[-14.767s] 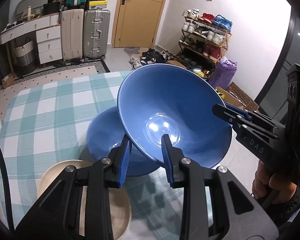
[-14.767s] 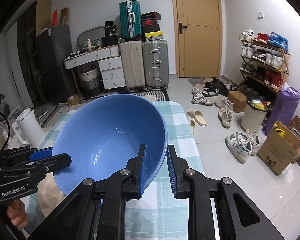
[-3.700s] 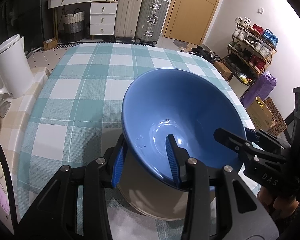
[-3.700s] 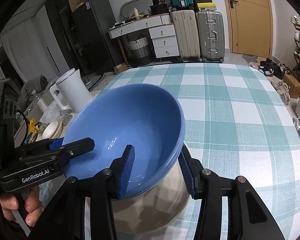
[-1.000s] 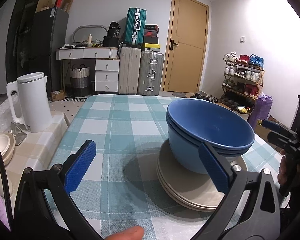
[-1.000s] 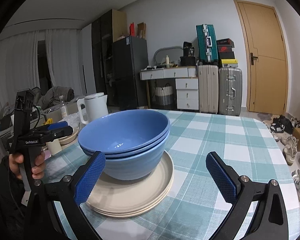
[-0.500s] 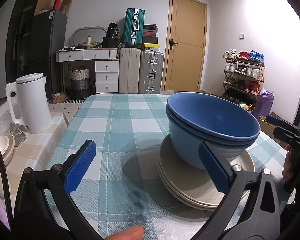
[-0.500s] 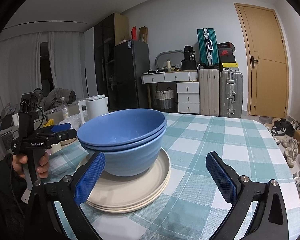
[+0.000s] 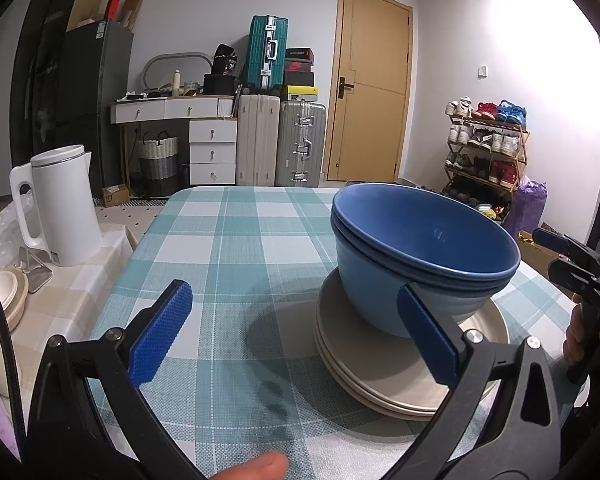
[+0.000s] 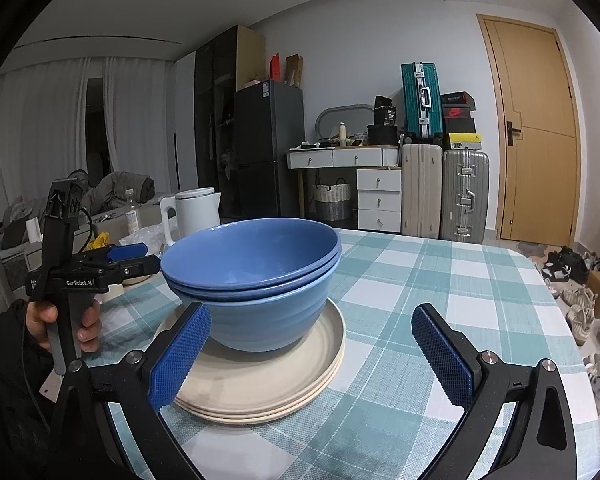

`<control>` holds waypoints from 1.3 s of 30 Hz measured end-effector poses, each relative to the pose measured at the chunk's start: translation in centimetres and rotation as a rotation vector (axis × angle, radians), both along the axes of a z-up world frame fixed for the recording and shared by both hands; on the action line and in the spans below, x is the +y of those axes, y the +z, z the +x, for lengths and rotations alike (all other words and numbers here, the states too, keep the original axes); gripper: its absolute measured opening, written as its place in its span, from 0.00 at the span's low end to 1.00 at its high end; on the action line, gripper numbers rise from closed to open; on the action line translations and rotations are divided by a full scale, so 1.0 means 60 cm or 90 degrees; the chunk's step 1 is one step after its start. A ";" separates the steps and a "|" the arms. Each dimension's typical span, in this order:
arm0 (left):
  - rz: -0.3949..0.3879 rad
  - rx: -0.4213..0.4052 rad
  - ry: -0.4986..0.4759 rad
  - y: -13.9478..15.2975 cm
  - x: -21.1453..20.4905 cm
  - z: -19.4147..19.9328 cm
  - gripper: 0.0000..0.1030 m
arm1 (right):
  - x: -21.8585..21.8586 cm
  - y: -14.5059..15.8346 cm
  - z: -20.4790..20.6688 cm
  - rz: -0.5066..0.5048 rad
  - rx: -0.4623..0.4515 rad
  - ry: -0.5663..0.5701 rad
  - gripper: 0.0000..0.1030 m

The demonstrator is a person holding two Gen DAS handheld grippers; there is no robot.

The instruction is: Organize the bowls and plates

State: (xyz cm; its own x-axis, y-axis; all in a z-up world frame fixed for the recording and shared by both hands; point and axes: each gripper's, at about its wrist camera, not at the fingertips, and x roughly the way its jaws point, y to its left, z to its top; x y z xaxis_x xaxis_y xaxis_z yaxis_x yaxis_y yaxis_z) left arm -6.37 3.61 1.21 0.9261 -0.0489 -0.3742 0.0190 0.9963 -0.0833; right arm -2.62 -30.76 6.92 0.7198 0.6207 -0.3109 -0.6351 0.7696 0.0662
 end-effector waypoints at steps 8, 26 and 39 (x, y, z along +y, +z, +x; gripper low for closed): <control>0.002 -0.002 -0.006 -0.002 -0.005 0.000 0.99 | 0.006 -0.002 -0.001 -0.008 -0.003 0.005 0.99; 0.003 -0.001 -0.004 -0.002 -0.006 -0.001 0.99 | 0.006 -0.002 -0.002 -0.007 -0.003 0.005 0.99; 0.002 -0.001 -0.005 -0.002 -0.006 -0.001 0.99 | 0.006 -0.002 -0.002 -0.007 -0.003 0.005 0.99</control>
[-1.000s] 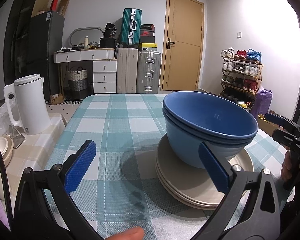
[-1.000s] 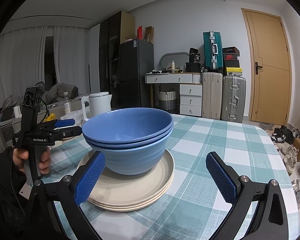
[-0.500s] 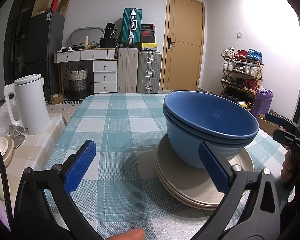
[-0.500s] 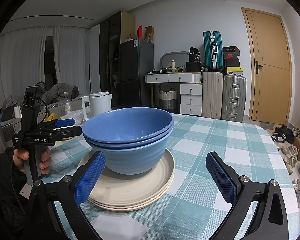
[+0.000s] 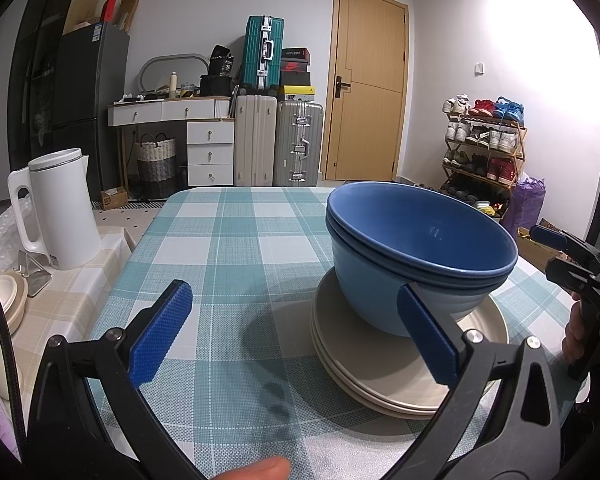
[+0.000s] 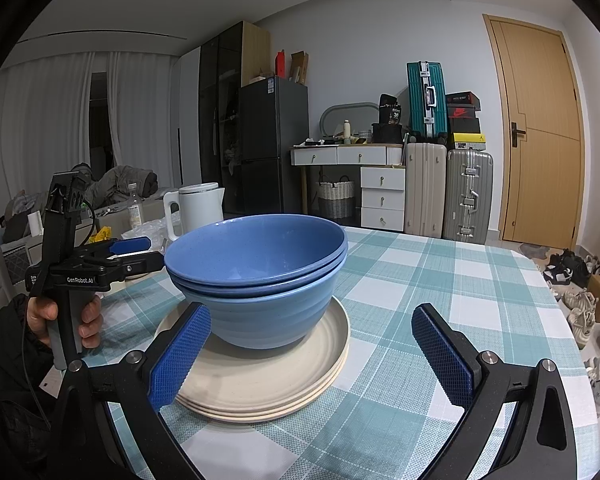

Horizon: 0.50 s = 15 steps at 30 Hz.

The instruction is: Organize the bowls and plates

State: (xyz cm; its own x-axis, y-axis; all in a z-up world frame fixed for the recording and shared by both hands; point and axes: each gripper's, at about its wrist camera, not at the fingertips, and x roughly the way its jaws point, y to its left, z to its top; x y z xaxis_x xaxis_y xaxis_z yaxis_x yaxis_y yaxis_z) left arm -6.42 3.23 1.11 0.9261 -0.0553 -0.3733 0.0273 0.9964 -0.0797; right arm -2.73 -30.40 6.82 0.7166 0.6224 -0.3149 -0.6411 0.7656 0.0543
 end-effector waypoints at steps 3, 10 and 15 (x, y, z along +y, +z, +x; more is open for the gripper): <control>0.000 0.000 0.000 -0.001 0.000 0.001 0.99 | 0.000 0.000 0.000 0.000 0.000 0.000 0.99; 0.000 0.000 0.000 0.000 0.000 0.000 0.99 | 0.000 0.000 0.000 0.000 0.000 0.000 0.99; 0.000 0.000 0.001 -0.001 -0.001 0.001 0.99 | 0.000 0.000 0.000 0.000 0.000 0.000 0.99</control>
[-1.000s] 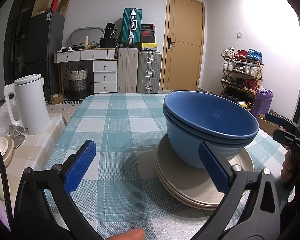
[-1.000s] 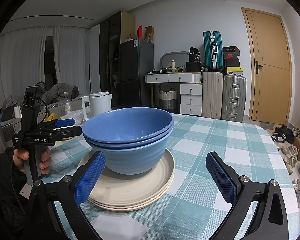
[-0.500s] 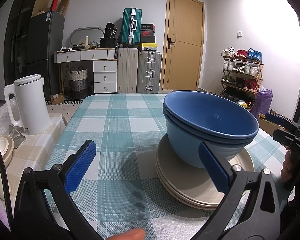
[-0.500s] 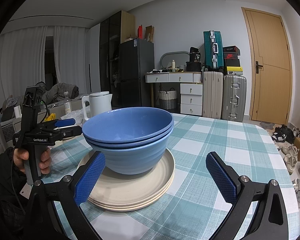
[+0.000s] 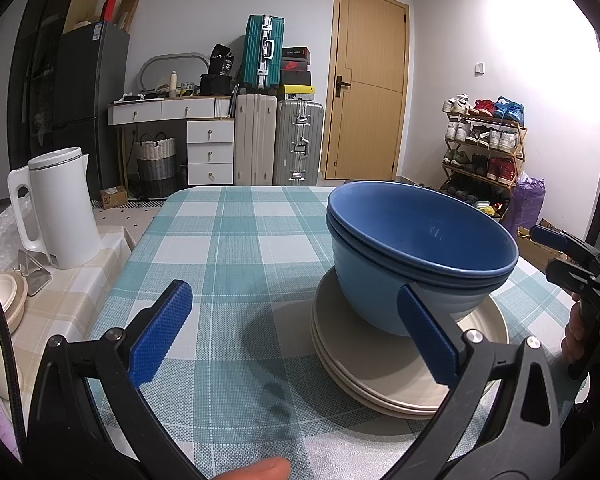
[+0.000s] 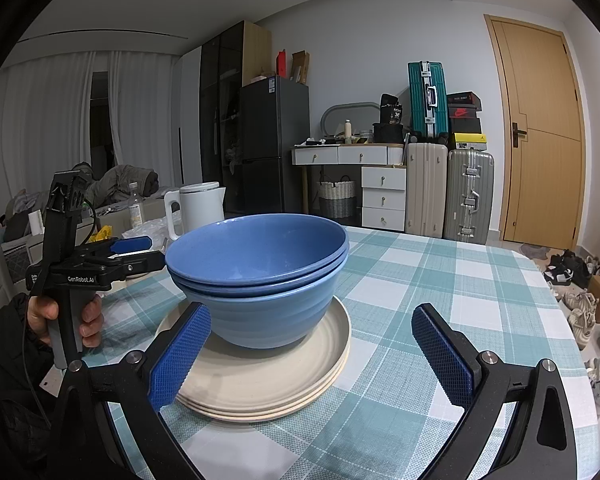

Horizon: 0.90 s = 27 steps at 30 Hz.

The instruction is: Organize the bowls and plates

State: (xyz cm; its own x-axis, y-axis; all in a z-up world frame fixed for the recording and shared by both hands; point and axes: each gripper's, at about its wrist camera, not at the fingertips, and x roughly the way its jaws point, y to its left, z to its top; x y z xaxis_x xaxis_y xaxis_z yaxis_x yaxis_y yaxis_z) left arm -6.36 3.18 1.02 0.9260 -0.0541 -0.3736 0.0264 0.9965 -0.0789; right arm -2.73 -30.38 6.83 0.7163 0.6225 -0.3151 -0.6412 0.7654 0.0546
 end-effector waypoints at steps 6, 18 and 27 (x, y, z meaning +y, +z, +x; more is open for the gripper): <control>-0.001 0.000 -0.001 0.000 0.001 0.000 0.99 | 0.001 0.000 0.000 0.000 0.000 0.000 0.99; 0.000 0.001 0.000 0.000 0.000 0.001 0.99 | 0.001 0.000 0.000 -0.001 0.000 0.000 0.99; -0.001 -0.001 -0.004 0.002 -0.001 -0.002 0.99 | 0.002 0.000 0.000 -0.001 0.001 0.001 0.99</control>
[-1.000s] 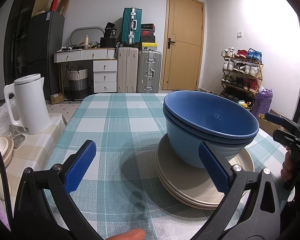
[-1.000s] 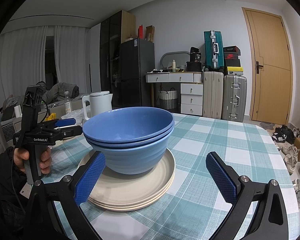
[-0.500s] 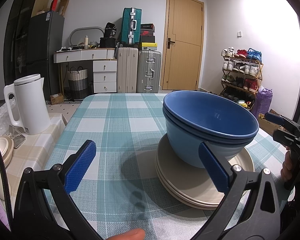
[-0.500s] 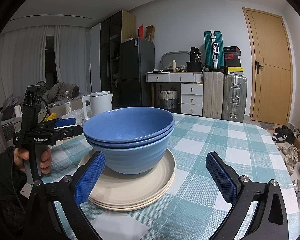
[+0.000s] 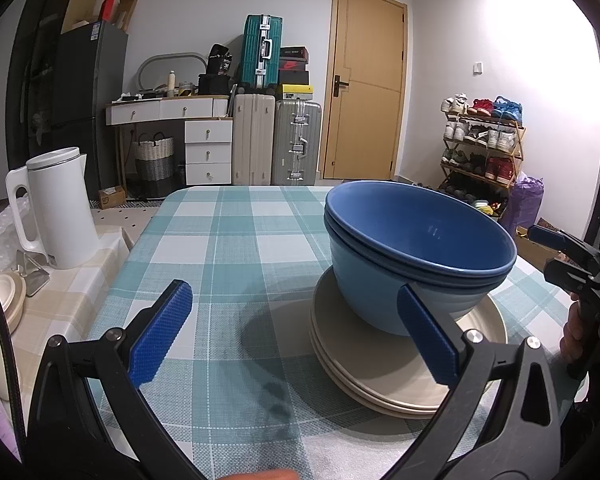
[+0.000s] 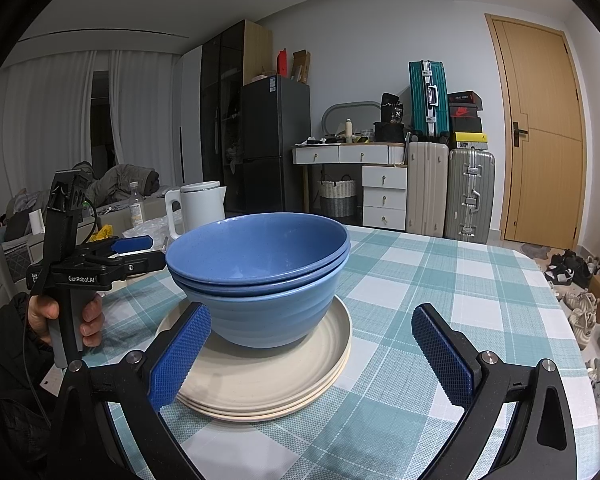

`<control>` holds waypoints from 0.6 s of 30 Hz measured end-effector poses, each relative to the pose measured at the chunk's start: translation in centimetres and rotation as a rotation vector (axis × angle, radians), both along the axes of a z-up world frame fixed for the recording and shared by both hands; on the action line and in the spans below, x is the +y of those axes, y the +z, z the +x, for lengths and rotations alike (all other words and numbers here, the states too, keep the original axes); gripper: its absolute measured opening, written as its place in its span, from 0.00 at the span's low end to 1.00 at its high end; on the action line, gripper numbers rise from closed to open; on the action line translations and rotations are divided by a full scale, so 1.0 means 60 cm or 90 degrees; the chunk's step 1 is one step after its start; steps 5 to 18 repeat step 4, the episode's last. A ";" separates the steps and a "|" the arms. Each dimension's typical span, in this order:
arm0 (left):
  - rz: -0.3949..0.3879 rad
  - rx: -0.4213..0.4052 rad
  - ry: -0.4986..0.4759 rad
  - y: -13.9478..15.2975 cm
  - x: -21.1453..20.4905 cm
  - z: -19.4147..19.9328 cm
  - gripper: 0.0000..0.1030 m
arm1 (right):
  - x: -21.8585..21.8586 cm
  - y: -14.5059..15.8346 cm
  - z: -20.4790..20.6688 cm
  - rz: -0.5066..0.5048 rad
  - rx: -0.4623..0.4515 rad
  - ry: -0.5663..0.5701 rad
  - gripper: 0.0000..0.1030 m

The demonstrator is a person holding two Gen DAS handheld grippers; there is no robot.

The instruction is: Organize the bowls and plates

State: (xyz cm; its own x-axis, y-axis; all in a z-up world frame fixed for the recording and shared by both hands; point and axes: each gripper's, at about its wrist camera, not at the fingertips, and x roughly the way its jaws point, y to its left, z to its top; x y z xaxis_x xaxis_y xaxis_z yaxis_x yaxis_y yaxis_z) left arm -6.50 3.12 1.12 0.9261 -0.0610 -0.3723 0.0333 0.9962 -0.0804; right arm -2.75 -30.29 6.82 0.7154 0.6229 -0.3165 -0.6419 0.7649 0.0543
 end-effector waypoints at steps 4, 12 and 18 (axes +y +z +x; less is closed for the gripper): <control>0.001 0.000 -0.001 0.000 0.000 -0.001 0.99 | 0.000 0.000 0.000 0.000 0.000 0.000 0.99; 0.001 0.000 -0.001 0.000 0.000 -0.001 0.99 | 0.000 0.000 0.000 0.000 0.000 0.000 0.99; 0.001 0.000 -0.001 0.000 0.000 -0.001 0.99 | 0.000 0.000 0.000 0.000 0.000 0.000 0.99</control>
